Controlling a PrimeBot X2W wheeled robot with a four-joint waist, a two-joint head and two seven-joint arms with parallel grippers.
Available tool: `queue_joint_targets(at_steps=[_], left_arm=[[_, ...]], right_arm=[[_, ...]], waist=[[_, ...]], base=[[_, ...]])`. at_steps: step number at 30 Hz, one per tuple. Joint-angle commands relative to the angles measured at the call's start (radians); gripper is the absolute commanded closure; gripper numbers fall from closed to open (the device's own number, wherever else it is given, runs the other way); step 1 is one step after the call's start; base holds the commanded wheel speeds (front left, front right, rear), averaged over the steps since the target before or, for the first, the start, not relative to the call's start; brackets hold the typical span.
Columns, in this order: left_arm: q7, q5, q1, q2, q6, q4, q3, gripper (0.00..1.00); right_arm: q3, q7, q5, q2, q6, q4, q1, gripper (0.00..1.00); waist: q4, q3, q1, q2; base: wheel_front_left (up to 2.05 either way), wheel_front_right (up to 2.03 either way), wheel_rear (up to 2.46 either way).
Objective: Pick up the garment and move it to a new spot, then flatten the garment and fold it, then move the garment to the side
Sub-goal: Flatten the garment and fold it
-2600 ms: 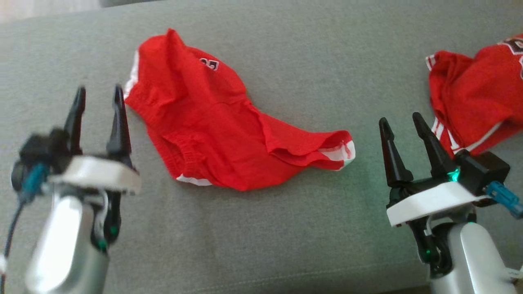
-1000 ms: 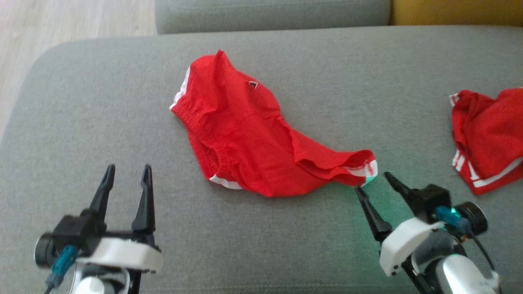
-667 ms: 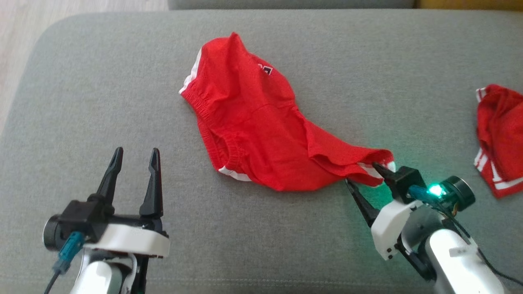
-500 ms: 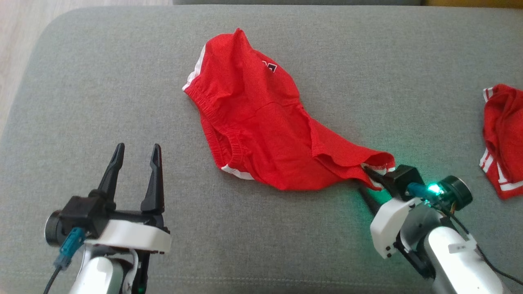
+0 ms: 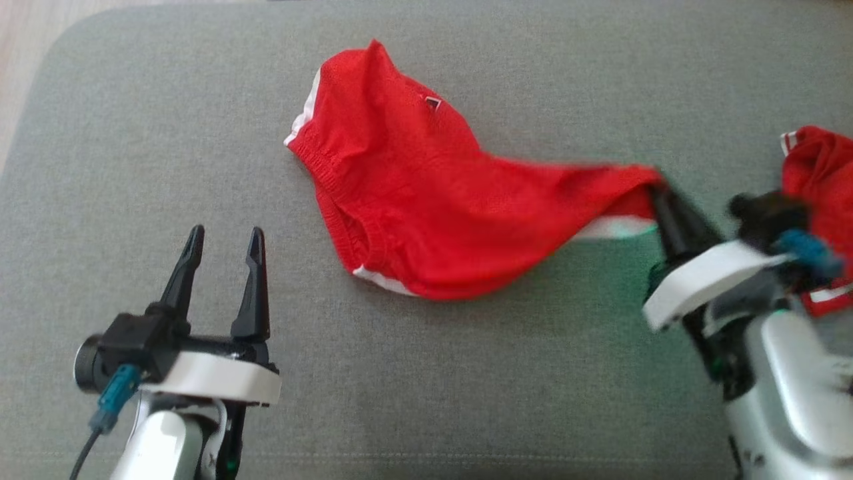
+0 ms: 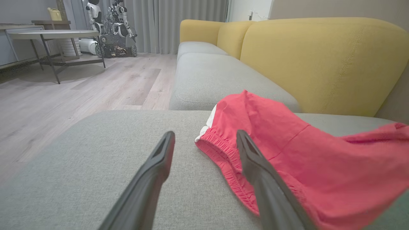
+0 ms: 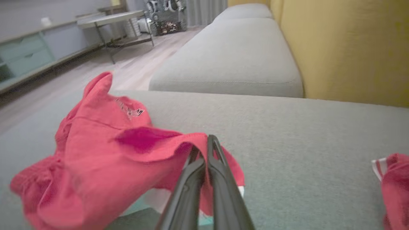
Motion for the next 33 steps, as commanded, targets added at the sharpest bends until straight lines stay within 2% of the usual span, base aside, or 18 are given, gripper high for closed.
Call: queue_joint_targets(at_steps=[1, 7, 14, 15, 16, 17, 21, 24, 27, 33], left_arm=[[-0.011, 0.012, -0.054, 0.006, -0.006, -0.034, 0.041, 0.0], [-0.012, 0.015, -0.091, 0.001, -0.025, -0.021, 0.029, 0.0], [-0.012, 0.025, -0.13, -0.01, -0.04, -0.003, 0.022, 0.0], [-0.012, 0.026, -0.133, -0.011, -0.042, -0.001, 0.022, 0.0], [-0.012, 0.027, -0.135, -0.012, -0.043, 0.001, 0.023, 0.0], [-0.012, 0.028, -0.136, -0.013, -0.044, 0.004, 0.025, 0.0], [-0.012, 0.031, -0.126, -0.012, -0.046, 0.013, 0.034, 0.0], [-0.012, 0.032, -0.113, -0.009, -0.045, 0.014, 0.042, 0.0], [-0.012, 0.033, -0.098, -0.006, -0.043, 0.015, 0.049, 0.0], [-0.012, 0.035, -0.06, 0.004, -0.035, 0.014, 0.057, 0.0]], right_arm=[[-0.021, -0.005, 0.02, 0.02, -0.001, -0.022, -0.053, 1.0], [-0.141, 0.039, 0.144, 0.081, -0.001, 0.151, -0.144, 1.0], [-0.179, -0.018, 0.213, 0.098, -0.001, 0.382, -0.258, 1.0], [-0.173, -0.03, 0.217, 0.098, -0.001, 0.406, -0.27, 0.97], [-0.164, -0.045, 0.219, 0.098, -0.001, 0.424, -0.28, 0.15], [-0.147, -0.061, 0.212, 0.093, -0.001, 0.436, -0.285, 0.0], [-0.082, -0.134, 0.156, 0.062, -0.001, 0.443, -0.275, 0.0], [-0.048, -0.177, 0.146, 0.048, -0.001, 0.394, -0.243, 0.0], [-0.036, -0.217, 0.064, 0.005, -0.001, 0.324, -0.196, 0.0], [-0.078, -0.233, -0.029, 0.027, -0.001, 0.134, -0.066, 0.0]], waist=[[0.002, 0.011, 0.0, 0.0], [0.018, 0.058, 0.0, 0.0], [0.026, 0.09, 0.0, 0.0], [0.025, 0.091, 0.0, 0.0], [0.023, 0.091, 0.0, 0.0], [0.019, 0.088, 0.0, 0.0], [0.004, 0.067, 0.0, 0.0], [-0.012, 0.051, 0.0, 0.0], [-0.026, 0.034, 0.0, 0.0], [-0.052, -0.007, 0.0, 0.0]], base=[[0.0, 0.0, 0.0], [0.0, 0.0, 0.0], [0.0, 0.0, 0.0], [0.0, 0.0, 0.0], [0.0, 0.0, 0.0], [0.0, 0.0, 0.0], [0.0, 0.0, 0.0], [0.0, 0.0, 0.0], [0.0, 0.0, 0.0], [0.0, 0.0, 0.0]])
